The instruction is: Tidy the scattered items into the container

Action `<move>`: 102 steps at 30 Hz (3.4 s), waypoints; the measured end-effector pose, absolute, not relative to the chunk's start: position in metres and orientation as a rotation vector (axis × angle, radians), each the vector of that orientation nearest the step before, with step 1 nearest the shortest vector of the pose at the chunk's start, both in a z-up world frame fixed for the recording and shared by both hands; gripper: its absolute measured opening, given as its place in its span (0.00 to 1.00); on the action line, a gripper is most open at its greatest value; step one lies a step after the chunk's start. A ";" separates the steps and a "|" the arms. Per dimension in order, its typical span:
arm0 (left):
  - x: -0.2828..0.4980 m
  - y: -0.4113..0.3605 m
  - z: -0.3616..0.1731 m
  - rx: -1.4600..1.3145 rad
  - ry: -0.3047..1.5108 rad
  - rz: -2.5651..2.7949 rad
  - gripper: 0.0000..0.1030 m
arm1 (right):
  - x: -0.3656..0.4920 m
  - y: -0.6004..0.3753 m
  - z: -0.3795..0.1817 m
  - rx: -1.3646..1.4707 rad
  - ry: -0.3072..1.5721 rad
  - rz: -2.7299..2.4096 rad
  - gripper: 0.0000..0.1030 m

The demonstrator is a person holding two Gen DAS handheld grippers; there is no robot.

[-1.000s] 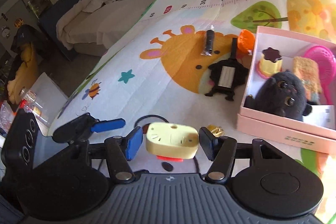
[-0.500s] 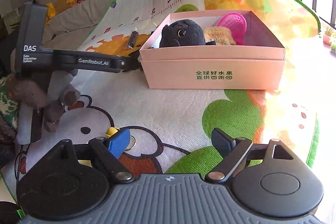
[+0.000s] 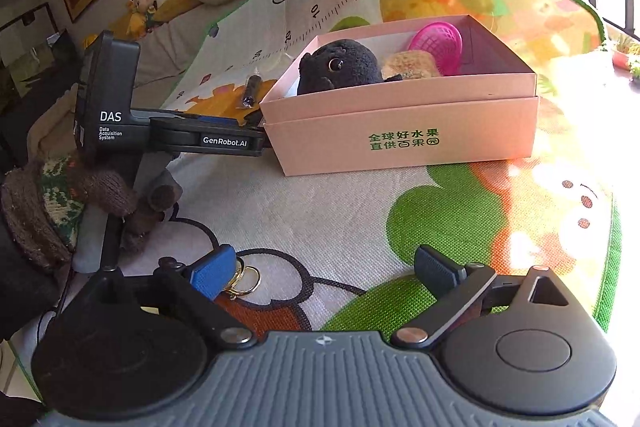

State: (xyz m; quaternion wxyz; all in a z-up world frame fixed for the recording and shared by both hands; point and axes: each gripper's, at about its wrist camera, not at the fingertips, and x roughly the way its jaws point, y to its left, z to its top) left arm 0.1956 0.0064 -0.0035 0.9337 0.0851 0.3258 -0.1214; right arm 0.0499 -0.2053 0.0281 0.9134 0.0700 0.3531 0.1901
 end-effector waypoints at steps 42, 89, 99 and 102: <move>0.047 0.041 0.015 0.042 0.711 -0.345 0.74 | 0.050 -0.195 0.026 0.086 0.733 0.358 1.00; -0.006 0.057 0.022 0.023 0.563 -0.281 0.98 | 0.069 -0.082 0.160 0.017 0.630 0.713 0.01; -0.005 0.053 0.010 0.030 0.614 -0.283 0.99 | 0.107 -0.059 0.091 -0.005 0.831 0.623 0.54; -0.005 0.055 0.010 0.026 0.614 -0.281 0.99 | 0.117 -0.038 0.070 -0.060 0.860 0.592 0.43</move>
